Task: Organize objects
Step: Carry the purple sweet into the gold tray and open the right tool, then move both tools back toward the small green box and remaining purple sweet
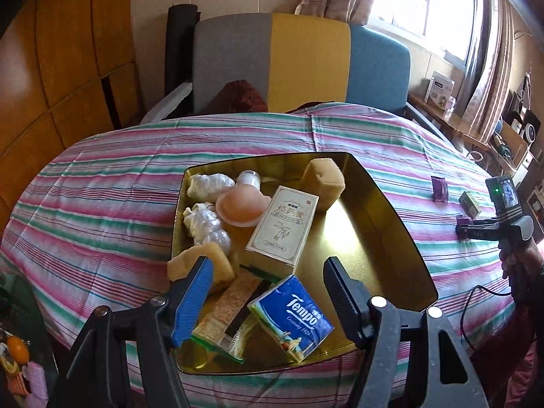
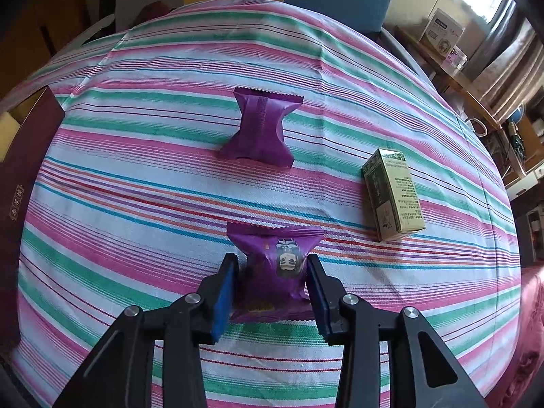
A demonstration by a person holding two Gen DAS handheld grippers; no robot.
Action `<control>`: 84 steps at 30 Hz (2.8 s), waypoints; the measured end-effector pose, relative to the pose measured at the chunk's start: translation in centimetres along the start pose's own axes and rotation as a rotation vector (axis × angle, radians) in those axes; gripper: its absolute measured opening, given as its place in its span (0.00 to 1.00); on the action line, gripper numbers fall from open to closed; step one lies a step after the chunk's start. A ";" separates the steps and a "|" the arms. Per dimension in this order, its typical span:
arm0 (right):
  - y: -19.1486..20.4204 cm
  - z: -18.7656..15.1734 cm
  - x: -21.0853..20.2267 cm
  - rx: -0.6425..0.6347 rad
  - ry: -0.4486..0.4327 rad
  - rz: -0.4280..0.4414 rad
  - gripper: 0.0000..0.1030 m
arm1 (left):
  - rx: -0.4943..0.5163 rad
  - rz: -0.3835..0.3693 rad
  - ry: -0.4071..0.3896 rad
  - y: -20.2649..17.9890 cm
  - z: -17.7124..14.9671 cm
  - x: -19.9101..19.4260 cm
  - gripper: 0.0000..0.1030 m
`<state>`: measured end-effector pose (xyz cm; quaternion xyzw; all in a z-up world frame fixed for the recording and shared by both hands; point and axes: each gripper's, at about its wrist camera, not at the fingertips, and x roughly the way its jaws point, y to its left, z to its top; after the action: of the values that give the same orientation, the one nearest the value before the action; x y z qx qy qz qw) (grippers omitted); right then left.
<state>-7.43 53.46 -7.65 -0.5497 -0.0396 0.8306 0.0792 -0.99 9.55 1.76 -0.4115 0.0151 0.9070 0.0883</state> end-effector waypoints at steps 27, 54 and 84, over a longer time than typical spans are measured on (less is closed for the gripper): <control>17.5 2.1 -12.7 -0.215 -0.169 0.295 0.32 | -0.036 -0.011 -0.037 3.3 -1.9 -1.1 0.44; 30.8 6.4 -3.4 -0.370 0.053 0.245 0.33 | -0.146 -0.036 0.023 7.1 -3.5 0.4 0.44; 18.4 1.3 -12.5 -0.205 -0.213 0.270 0.75 | -0.013 -0.040 -0.021 2.1 -1.8 -1.3 0.44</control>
<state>-5.49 33.14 1.39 -0.4642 -0.0580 0.8788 -0.0940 0.87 7.14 1.45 -0.4029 0.0001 0.9093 0.1039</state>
